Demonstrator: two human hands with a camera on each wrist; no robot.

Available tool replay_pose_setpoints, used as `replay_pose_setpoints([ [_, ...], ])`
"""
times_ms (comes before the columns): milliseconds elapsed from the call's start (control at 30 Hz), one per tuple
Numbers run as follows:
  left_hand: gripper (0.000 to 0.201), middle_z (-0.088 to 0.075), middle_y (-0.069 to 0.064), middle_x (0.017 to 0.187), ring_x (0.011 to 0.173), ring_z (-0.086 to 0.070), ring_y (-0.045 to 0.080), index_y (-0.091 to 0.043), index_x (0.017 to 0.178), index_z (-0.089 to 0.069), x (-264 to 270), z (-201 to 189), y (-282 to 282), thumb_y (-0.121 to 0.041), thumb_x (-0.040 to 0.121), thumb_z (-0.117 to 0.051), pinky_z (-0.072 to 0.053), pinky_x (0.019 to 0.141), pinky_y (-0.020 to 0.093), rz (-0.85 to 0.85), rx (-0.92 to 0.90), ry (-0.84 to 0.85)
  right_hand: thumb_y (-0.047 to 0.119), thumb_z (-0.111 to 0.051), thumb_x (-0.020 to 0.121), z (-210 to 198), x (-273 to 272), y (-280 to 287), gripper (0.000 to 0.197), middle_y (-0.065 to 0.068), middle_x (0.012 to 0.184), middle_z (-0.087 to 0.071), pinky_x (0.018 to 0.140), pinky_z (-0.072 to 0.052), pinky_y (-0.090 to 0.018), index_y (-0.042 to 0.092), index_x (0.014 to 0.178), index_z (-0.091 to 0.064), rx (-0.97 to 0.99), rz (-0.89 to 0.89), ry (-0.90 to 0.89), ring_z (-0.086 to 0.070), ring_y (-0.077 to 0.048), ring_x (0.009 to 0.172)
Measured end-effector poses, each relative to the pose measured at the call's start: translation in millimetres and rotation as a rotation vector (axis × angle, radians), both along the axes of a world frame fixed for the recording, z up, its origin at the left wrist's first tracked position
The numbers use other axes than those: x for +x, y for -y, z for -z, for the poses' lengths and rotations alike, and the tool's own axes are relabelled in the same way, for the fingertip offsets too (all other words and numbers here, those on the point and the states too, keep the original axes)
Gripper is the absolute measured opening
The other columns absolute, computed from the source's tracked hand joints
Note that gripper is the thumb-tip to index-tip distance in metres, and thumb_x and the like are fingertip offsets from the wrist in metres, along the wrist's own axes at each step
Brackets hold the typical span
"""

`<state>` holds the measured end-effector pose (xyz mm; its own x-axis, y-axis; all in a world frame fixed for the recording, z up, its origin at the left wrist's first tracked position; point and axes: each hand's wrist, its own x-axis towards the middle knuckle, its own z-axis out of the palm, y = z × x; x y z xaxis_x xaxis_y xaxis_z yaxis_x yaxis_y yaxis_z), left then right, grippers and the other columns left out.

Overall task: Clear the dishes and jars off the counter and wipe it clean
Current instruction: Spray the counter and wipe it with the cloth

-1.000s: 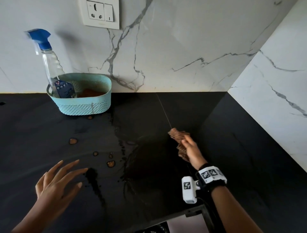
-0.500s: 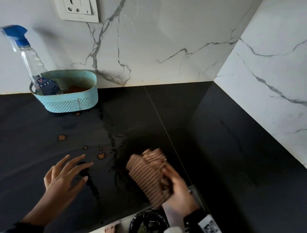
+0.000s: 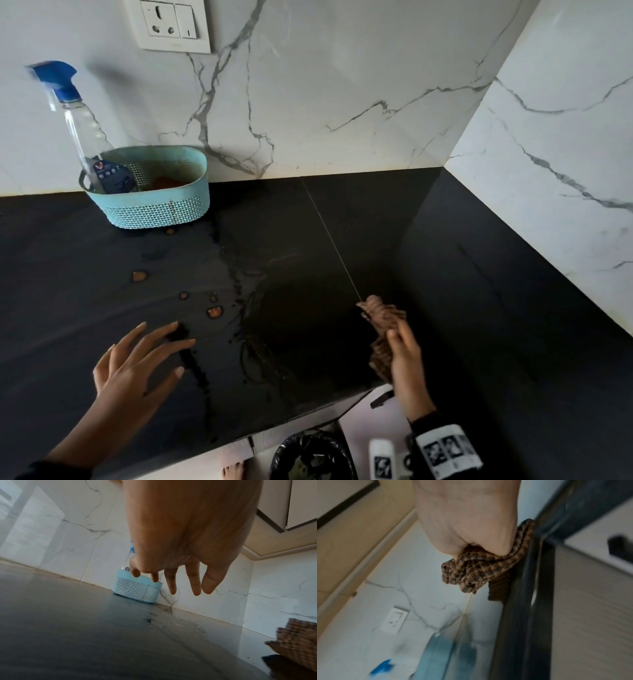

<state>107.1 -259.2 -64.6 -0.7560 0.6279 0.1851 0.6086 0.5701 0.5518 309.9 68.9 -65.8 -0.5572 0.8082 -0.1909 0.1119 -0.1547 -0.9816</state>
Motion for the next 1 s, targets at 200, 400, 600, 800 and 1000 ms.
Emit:
replay_pose_setpoints([
  [200,0.042,-0.02,-0.051,0.134,0.138,-0.02,0.021,-0.055,0.116,-0.046,5.2,-9.9,-3.9,-0.058,0.077,-0.035,-0.014,0.106,0.056,-0.007,-0.004,-0.004,0.034,-0.042,0.094,12.0,-42.3,85.1,0.03,0.003,0.118,-0.062,0.087,-0.049,-0.021,0.022,0.119,-0.054,-0.037,-0.357,0.029,-0.062,-0.003,0.102],
  [400,0.045,-0.015,-0.055,0.132,0.138,-0.016,0.016,-0.06,0.119,-0.037,8.3,-21.3,-10.9,-0.061,0.074,-0.033,-0.014,0.107,0.055,-0.014,0.005,0.0,0.021,-0.066,0.082,-3.7,-45.4,65.6,0.046,-0.019,0.123,-0.062,0.093,-0.049,-0.041,0.009,0.124,-0.056,-0.657,-0.227,-0.308,-0.061,-0.03,0.109],
  [600,0.044,-0.016,-0.053,0.134,0.138,-0.015,0.011,-0.066,0.118,-0.036,9.9,-24.3,-3.1,-0.06,0.074,-0.034,-0.013,0.108,0.054,-0.036,-0.011,0.014,0.03,-0.084,0.063,-39.6,3.2,5.1,0.052,-0.012,0.116,-0.063,0.098,-0.045,-0.039,0.02,0.111,-0.065,-0.499,0.127,-0.459,-0.06,-0.021,0.107],
  [800,0.042,-0.013,-0.054,0.133,0.136,-0.012,0.006,-0.076,0.112,-0.029,-5.7,-27.2,-9.4,-0.062,0.073,-0.033,-0.012,0.109,0.052,-0.022,-0.034,0.049,0.017,-0.04,0.1,-21.6,-16.3,37.0,0.029,-0.002,0.123,-0.059,0.081,-0.051,-0.04,0.041,0.106,-0.055,0.308,-0.105,0.187,-0.06,-0.019,0.1],
  [1000,0.041,-0.019,-0.049,0.135,0.135,-0.006,-0.002,-0.071,0.115,-0.034,-42.4,-35.4,-21.9,-0.061,0.075,-0.033,-0.006,0.108,0.04,0.026,-0.02,0.043,0.06,-0.033,0.079,21.7,-36.0,46.7,0.06,0.001,0.147,-0.04,0.102,-0.024,-0.061,0.035,0.133,-0.043,0.883,-0.563,0.87,-0.023,-0.032,0.137],
])
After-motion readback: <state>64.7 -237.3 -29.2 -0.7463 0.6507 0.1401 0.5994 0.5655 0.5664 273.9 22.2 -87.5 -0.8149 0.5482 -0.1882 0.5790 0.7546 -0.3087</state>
